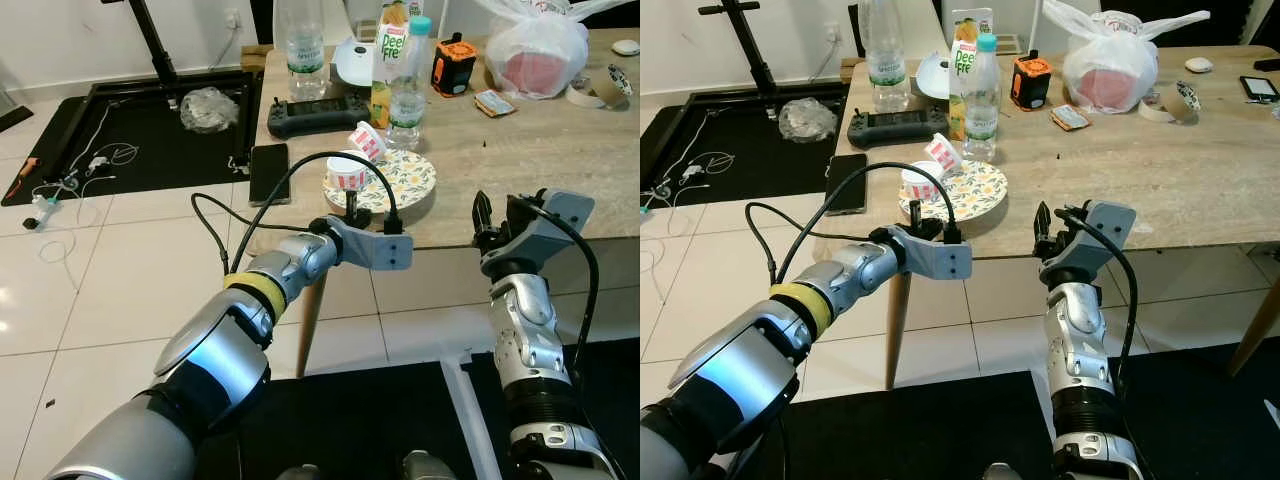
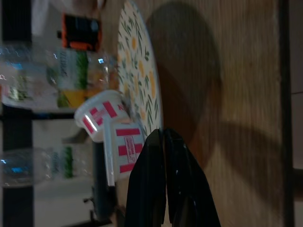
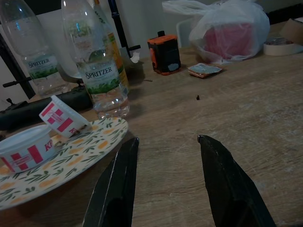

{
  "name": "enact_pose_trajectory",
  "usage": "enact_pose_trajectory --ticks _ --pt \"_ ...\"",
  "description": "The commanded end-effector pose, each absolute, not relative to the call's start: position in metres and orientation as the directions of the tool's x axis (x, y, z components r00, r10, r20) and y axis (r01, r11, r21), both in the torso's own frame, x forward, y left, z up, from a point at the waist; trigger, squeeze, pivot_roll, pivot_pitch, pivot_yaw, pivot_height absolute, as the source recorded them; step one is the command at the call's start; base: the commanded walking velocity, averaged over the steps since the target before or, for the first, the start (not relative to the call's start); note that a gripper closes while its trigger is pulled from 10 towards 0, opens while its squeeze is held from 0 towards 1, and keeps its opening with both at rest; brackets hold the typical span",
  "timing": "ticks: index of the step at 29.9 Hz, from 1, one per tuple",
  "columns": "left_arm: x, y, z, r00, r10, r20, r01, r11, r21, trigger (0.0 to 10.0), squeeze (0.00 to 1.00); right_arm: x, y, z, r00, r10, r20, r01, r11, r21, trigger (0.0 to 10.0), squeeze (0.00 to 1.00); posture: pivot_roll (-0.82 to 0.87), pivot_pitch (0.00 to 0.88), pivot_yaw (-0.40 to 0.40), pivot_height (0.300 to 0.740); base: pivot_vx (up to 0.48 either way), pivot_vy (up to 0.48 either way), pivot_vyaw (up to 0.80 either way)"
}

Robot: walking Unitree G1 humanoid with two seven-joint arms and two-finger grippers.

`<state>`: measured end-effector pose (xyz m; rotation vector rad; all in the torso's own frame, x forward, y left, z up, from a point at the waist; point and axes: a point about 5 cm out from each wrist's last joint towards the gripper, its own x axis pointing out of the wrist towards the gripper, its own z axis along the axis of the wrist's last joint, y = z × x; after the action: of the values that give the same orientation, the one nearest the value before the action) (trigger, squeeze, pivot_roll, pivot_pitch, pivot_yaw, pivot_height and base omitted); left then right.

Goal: Restocking fridge

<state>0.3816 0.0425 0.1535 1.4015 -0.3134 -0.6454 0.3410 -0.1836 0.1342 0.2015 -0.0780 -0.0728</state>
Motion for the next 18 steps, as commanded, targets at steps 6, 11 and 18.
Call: enact_pose_trajectory --ticks 6,11,18 --pt "0.384 0.057 0.165 0.77 -0.625 -0.129 0.087 -0.098 0.991 10.0 0.0 0.341 -0.182 0.132 0.996 -0.076 0.055 0.063 0.977 0.206 10.0 0.0 0.05 0.127 0.05 0.74 0.0 0.0 0.0" --pt "0.382 0.078 0.156 0.773 -0.621 -0.127 0.042 -0.15 0.988 10.0 0.0 0.344 -0.18 0.132 0.996 -0.069 0.054 0.056 0.976 0.209 10.0 0.0 0.07 0.115 0.04 0.74 0.0 0.0 0.0" --pt "0.381 0.091 0.155 0.777 -0.622 -0.101 0.004 -0.155 0.988 10.0 0.0 0.347 -0.177 0.135 0.997 -0.058 0.059 0.045 0.977 0.21 10.0 0.0 0.07 0.108 0.032 0.74 0.0 0.0 0.0"
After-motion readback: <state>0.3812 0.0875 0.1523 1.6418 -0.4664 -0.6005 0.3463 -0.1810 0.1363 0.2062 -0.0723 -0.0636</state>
